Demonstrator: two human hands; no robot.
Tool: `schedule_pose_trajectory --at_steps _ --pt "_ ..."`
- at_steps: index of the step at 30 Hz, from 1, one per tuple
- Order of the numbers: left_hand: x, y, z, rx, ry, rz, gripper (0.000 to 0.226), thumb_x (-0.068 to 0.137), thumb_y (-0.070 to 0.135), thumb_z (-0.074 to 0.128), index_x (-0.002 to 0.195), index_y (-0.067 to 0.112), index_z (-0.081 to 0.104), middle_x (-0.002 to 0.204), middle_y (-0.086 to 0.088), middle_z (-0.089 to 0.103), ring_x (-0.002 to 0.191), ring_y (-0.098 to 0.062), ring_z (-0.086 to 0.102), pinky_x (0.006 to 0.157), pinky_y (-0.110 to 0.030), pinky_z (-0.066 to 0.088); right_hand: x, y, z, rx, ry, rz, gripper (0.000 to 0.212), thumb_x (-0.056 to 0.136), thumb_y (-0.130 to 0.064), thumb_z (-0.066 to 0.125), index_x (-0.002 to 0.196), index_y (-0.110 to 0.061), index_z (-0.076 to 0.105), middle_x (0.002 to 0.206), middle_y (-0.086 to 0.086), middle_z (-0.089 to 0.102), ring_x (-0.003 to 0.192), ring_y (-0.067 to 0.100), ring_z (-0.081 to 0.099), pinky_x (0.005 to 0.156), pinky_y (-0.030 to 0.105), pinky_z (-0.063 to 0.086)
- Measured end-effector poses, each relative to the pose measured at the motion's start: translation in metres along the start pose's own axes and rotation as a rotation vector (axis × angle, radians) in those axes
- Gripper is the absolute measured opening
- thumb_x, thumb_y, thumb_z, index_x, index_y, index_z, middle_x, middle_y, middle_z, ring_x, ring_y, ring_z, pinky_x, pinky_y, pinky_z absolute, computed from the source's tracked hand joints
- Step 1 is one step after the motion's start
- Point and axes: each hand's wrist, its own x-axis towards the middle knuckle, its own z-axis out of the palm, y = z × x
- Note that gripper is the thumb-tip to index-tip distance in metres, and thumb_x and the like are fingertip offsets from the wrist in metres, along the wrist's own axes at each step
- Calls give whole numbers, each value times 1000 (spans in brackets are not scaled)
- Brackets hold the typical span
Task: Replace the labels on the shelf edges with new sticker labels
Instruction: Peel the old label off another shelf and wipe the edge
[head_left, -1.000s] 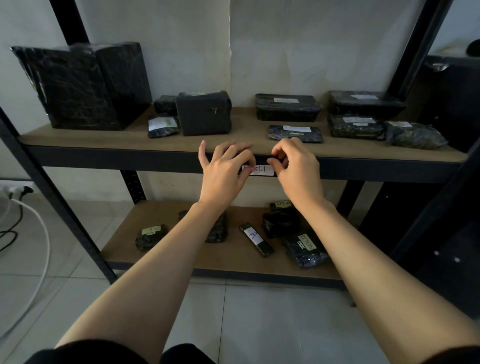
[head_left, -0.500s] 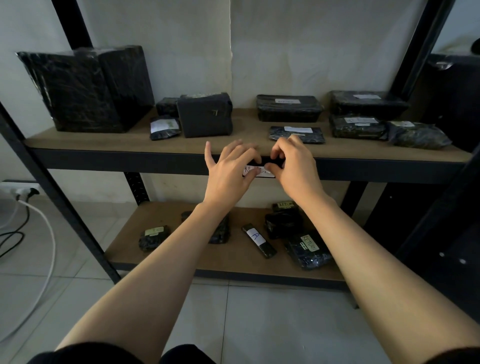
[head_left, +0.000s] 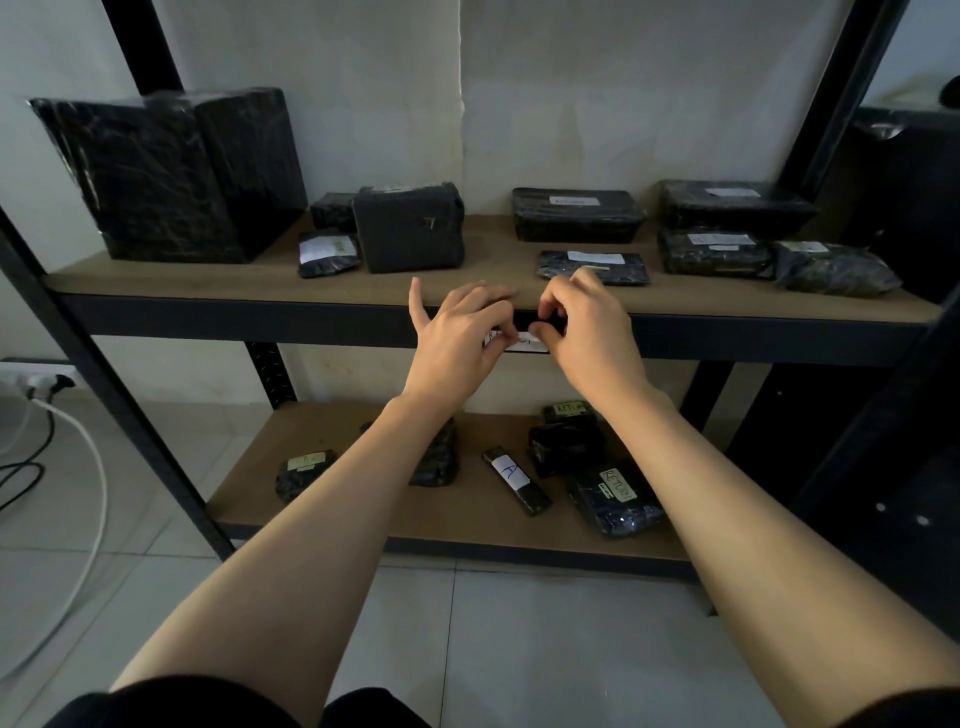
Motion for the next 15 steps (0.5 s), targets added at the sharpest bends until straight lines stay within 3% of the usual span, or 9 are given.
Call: schedule_pose_trajectory --at_steps 11,15 --pt "5 -3 -6 -59 -98 -14 9 85 17 64 77 16 63 129 8 56 128 -17 43 110 -57 -5 -3 -7 0 -43 25 10 17 84 -17 67 92 -8 55 102 10 52 90 23 56 65 25 38" --pt "7 -4 -10 -76 -142 -19 8 85 18 65 77 18 64 131 9 54 127 -14 43 110 -56 -6 -4 -7 -1 -50 46 12 26 82 -18 69 98 -8 51 101 10 53 88 21 56 64 23 36"
